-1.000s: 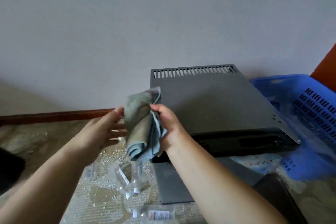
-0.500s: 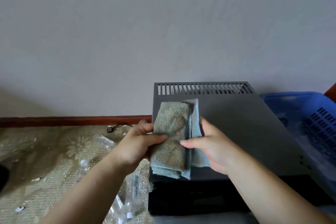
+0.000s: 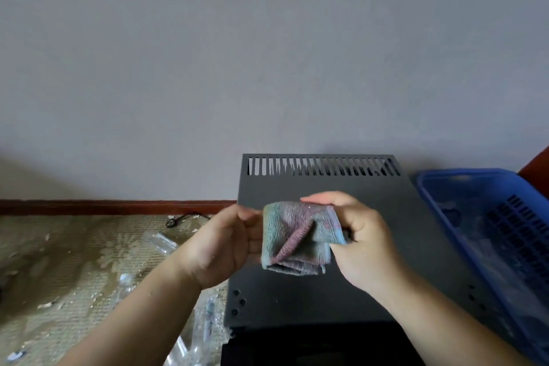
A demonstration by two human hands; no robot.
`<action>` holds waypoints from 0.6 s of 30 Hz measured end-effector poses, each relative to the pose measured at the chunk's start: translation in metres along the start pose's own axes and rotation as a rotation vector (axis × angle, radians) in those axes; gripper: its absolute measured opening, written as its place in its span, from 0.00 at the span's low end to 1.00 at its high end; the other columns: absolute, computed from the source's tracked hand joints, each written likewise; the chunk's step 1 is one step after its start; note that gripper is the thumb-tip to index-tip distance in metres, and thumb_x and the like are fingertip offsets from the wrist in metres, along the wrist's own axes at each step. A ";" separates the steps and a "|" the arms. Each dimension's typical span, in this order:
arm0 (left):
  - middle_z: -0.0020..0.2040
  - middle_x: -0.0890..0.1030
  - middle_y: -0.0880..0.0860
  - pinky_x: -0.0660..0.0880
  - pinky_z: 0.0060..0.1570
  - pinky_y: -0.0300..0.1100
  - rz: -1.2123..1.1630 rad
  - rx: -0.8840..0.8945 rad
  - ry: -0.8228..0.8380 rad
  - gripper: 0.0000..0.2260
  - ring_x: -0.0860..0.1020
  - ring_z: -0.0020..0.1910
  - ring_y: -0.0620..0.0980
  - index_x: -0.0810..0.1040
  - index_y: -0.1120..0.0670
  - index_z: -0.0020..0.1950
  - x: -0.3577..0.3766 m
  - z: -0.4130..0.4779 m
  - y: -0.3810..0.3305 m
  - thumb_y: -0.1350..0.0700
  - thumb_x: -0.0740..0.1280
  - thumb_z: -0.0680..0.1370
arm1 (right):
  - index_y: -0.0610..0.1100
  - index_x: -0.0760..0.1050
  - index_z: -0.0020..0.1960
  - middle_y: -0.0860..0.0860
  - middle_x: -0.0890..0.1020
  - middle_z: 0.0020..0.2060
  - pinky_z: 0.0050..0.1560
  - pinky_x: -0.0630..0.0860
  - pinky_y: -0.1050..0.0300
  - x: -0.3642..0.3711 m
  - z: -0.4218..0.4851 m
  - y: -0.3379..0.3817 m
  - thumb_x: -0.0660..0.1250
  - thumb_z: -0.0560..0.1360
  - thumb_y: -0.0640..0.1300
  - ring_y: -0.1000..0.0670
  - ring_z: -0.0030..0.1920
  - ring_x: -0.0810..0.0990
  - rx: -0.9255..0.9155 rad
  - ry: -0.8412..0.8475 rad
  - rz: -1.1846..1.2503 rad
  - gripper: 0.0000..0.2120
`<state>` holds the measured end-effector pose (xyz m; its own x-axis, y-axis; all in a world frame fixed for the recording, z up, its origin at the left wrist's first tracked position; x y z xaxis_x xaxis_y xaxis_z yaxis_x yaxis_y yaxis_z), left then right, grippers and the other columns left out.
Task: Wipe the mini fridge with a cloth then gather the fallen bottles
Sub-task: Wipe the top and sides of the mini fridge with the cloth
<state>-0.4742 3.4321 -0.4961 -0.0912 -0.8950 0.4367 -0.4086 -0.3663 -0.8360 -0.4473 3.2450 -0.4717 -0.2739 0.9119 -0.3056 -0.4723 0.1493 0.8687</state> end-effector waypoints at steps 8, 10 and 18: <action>0.49 0.83 0.62 0.78 0.47 0.42 0.172 0.206 0.169 0.23 0.82 0.47 0.55 0.78 0.66 0.55 0.013 -0.033 0.038 0.64 0.75 0.61 | 0.39 0.84 0.38 0.43 0.76 0.59 0.57 0.75 0.59 0.004 -0.062 -0.002 0.70 0.71 0.42 0.50 0.56 0.78 -0.429 -0.006 -0.396 0.08; 0.45 0.84 0.61 0.79 0.42 0.41 0.145 0.237 0.185 0.20 0.83 0.41 0.54 0.81 0.64 0.50 0.012 -0.044 0.054 0.63 0.77 0.60 | 0.44 0.84 0.43 0.43 0.76 0.62 0.60 0.74 0.57 0.006 -0.086 0.001 0.71 0.70 0.44 0.50 0.60 0.77 -0.373 0.043 -0.320 0.05; 0.38 0.83 0.63 0.77 0.35 0.45 0.480 0.272 0.084 0.14 0.81 0.36 0.55 0.82 0.63 0.42 0.019 -0.122 0.163 0.58 0.73 0.59 | 0.61 0.75 0.58 0.52 0.81 0.57 0.52 0.77 0.56 0.023 -0.222 -0.006 0.80 0.51 0.57 0.52 0.53 0.82 0.327 0.351 0.380 0.36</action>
<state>-0.6537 3.3864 -0.5832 -0.2860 -0.9582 0.0018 -0.0551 0.0146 -0.9984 -0.6368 3.1798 -0.5707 -0.6591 0.7520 -0.0129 -0.0211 -0.0013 0.9998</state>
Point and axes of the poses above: each hand's wrist, its own z-axis towards the middle knuckle, its own x-axis out of the palm, y = z × x, the point moved 1 cm from there along z, towards the middle knuckle
